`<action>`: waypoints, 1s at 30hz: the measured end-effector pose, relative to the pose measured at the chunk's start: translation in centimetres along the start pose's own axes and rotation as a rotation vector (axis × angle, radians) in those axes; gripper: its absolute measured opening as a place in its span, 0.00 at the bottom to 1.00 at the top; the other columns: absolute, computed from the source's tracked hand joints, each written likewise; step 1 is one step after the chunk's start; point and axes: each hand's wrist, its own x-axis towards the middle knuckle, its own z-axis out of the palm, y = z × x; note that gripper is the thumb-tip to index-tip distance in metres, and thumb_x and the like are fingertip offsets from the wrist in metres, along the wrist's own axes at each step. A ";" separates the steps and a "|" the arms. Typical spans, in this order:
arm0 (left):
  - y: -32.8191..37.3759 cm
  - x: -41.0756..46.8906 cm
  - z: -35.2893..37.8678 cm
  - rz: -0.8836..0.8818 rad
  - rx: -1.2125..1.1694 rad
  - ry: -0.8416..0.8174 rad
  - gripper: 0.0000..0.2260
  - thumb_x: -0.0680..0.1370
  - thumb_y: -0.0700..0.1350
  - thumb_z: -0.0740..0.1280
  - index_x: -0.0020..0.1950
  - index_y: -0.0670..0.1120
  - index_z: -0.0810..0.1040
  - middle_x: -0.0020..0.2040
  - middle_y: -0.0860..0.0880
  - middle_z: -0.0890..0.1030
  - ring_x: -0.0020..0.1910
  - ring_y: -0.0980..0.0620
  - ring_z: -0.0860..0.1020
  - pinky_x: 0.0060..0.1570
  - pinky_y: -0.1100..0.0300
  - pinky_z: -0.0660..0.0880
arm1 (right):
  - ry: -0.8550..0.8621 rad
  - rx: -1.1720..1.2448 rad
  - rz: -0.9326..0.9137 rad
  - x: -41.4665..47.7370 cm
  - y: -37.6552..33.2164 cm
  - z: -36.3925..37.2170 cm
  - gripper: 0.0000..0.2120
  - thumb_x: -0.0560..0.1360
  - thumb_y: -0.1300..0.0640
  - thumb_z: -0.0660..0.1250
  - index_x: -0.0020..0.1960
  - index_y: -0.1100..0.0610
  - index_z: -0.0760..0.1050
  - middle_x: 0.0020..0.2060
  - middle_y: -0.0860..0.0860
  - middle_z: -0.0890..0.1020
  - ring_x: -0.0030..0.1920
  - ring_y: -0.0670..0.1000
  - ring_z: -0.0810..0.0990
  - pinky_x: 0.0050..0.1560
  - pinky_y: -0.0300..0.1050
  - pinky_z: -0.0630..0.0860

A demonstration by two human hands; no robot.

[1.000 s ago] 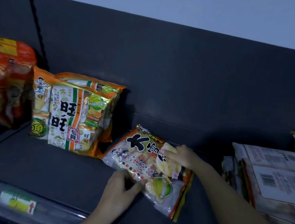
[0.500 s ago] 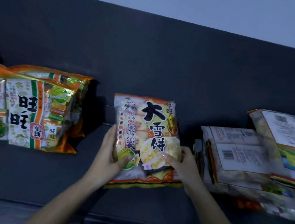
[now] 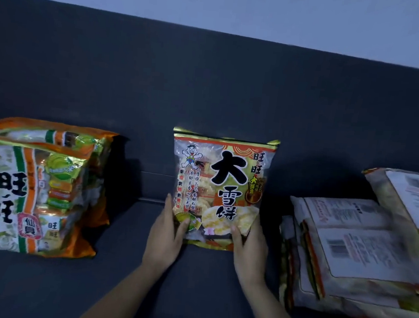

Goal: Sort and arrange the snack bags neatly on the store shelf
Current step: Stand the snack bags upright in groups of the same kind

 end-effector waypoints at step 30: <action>16.7 -2.5 5.2 0.648 -0.074 -0.020 0.23 0.76 0.50 0.60 0.70 0.45 0.66 0.62 0.48 0.74 0.62 0.49 0.71 0.61 0.60 0.63 | -0.240 0.162 -0.109 -1.3 -11.2 -20.0 0.15 0.76 0.63 0.65 0.60 0.50 0.73 0.55 0.42 0.77 0.59 0.41 0.75 0.60 0.33 0.69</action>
